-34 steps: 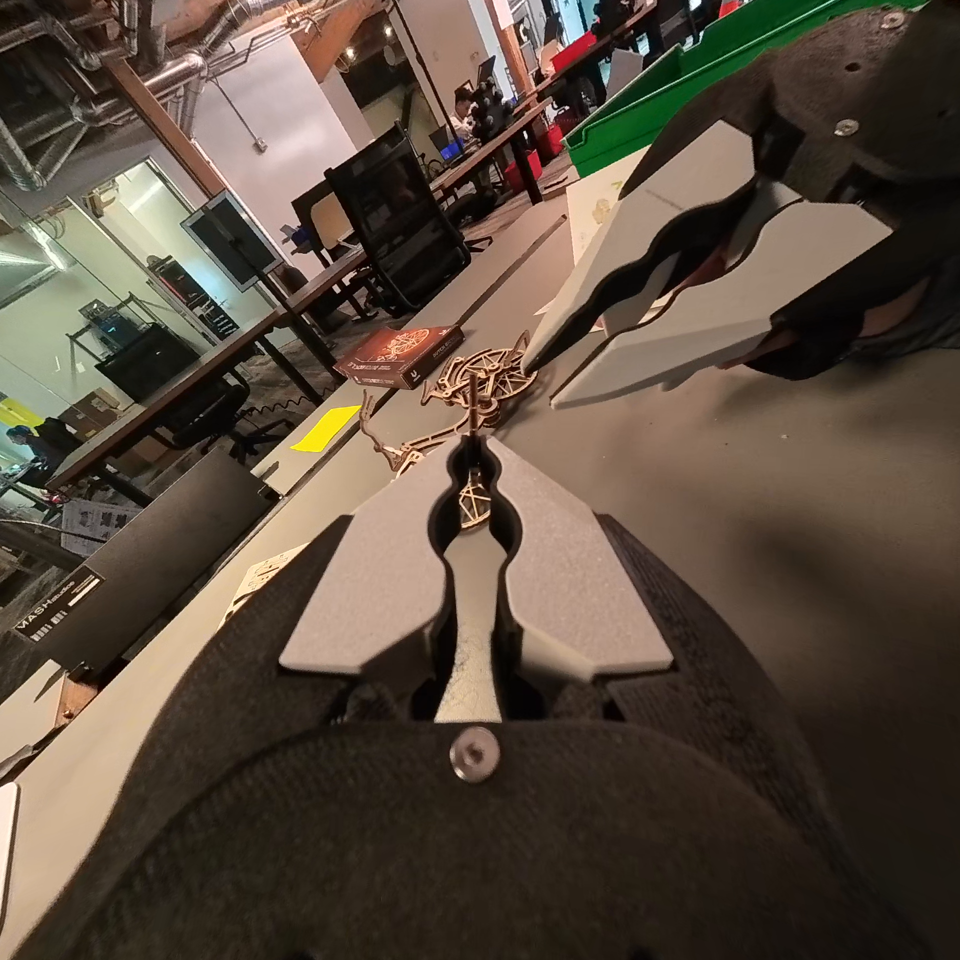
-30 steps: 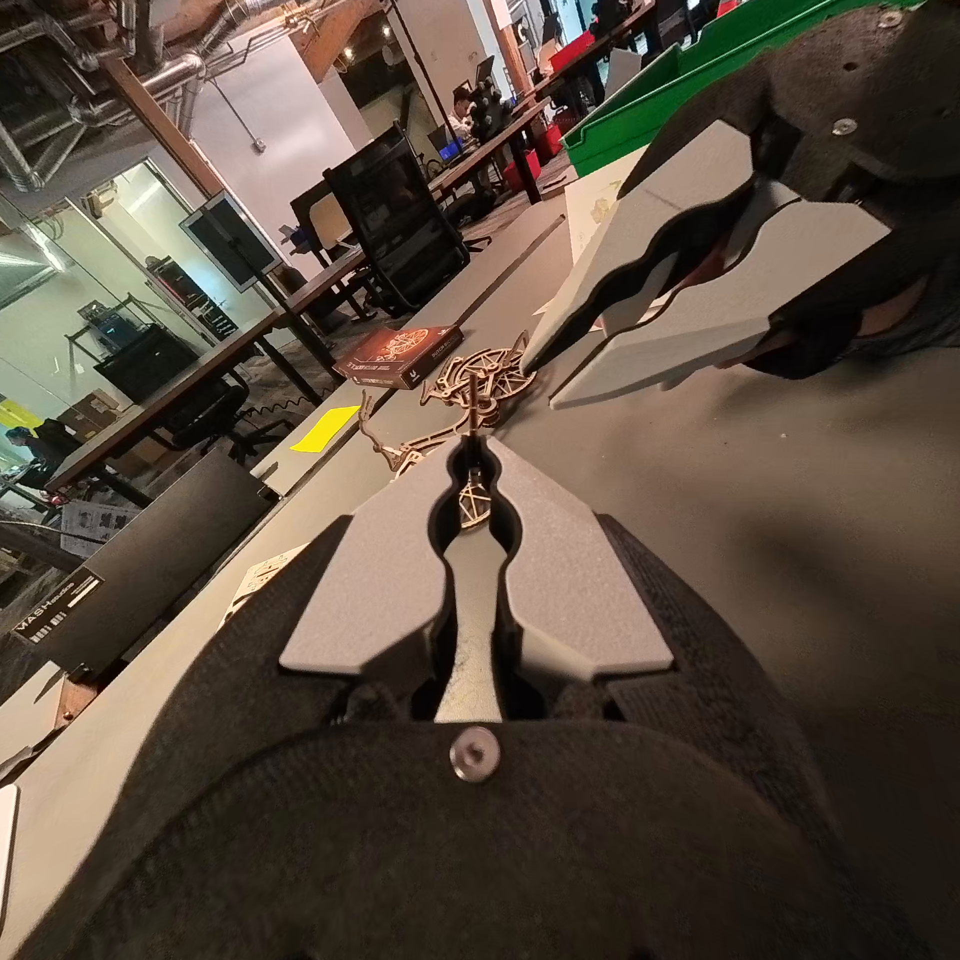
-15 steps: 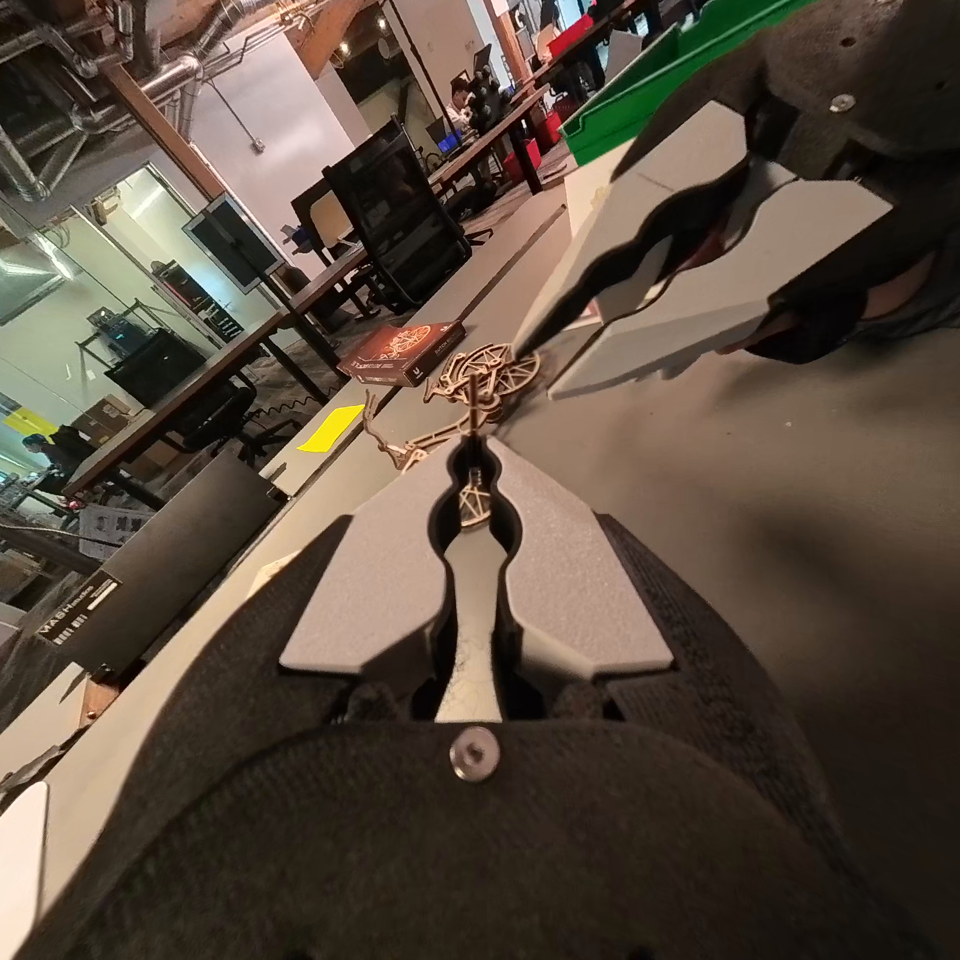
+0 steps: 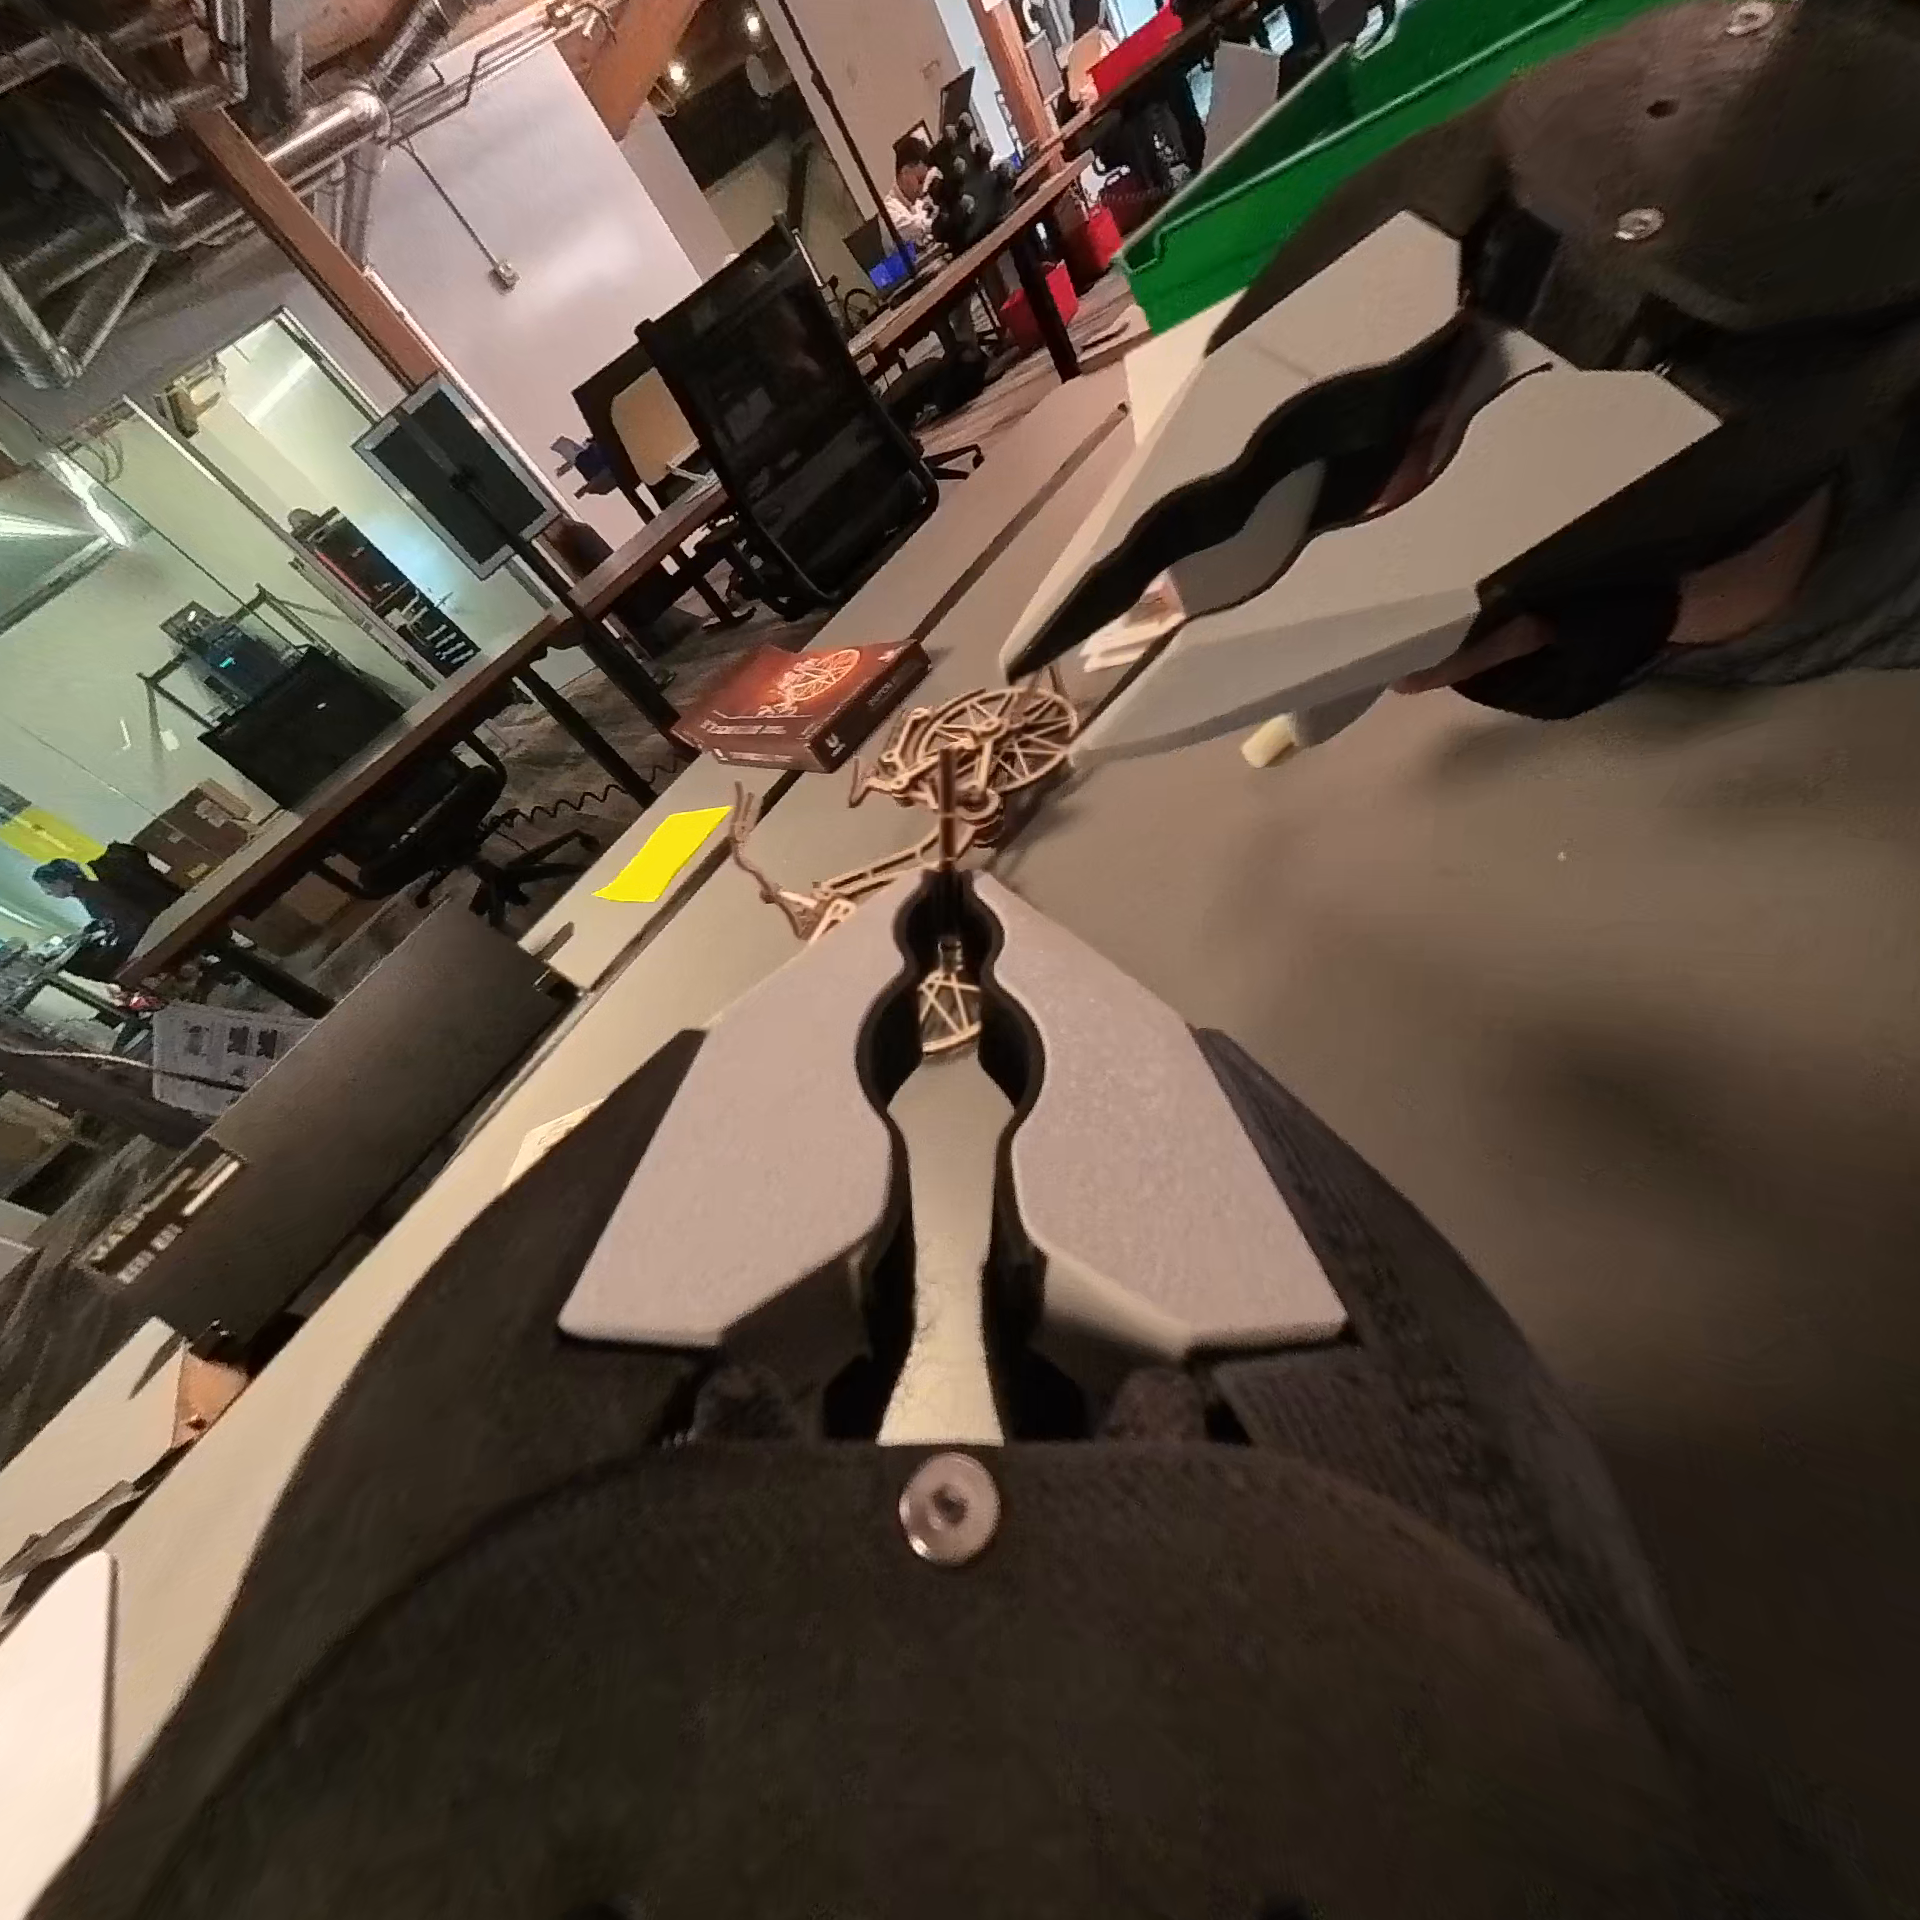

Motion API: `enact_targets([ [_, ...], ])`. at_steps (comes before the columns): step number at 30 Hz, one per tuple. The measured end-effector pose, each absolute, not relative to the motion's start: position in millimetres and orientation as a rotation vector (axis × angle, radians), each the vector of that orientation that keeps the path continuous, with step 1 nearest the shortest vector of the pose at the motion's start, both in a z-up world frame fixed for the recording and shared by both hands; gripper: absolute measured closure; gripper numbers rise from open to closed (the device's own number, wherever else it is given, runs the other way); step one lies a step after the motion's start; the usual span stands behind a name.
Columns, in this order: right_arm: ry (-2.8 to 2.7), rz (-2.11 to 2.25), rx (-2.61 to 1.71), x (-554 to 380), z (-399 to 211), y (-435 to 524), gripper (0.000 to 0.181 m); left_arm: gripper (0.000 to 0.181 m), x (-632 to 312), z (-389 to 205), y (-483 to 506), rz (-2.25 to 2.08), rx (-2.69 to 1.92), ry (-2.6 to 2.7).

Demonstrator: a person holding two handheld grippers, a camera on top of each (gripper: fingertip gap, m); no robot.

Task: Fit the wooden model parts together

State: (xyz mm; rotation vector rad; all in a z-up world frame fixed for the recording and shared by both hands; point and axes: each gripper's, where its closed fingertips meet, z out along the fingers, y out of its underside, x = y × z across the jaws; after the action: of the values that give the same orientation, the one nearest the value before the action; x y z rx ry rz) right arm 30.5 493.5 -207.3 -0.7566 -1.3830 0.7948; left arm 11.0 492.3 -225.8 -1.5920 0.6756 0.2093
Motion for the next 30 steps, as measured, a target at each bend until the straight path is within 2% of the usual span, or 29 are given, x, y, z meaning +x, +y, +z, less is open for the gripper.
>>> enact_targets([
  [12,-1.402,0.799,-0.748,30,-209,490,0.164,0.180,3,-232,492,0.804,-1.435,0.989],
  [17,-1.404,0.794,-0.745,30,-209,490,0.164,0.179,3,-231,492,0.791,-1.437,0.980],
  [22,-1.504,0.778,-0.756,23,-225,485,0.155,0.180,1,-231,490,0.775,-1.420,1.003],
  [30,-1.620,0.600,-0.682,17,-243,476,0.156,0.180,7,-247,486,0.649,-1.428,1.105],
])
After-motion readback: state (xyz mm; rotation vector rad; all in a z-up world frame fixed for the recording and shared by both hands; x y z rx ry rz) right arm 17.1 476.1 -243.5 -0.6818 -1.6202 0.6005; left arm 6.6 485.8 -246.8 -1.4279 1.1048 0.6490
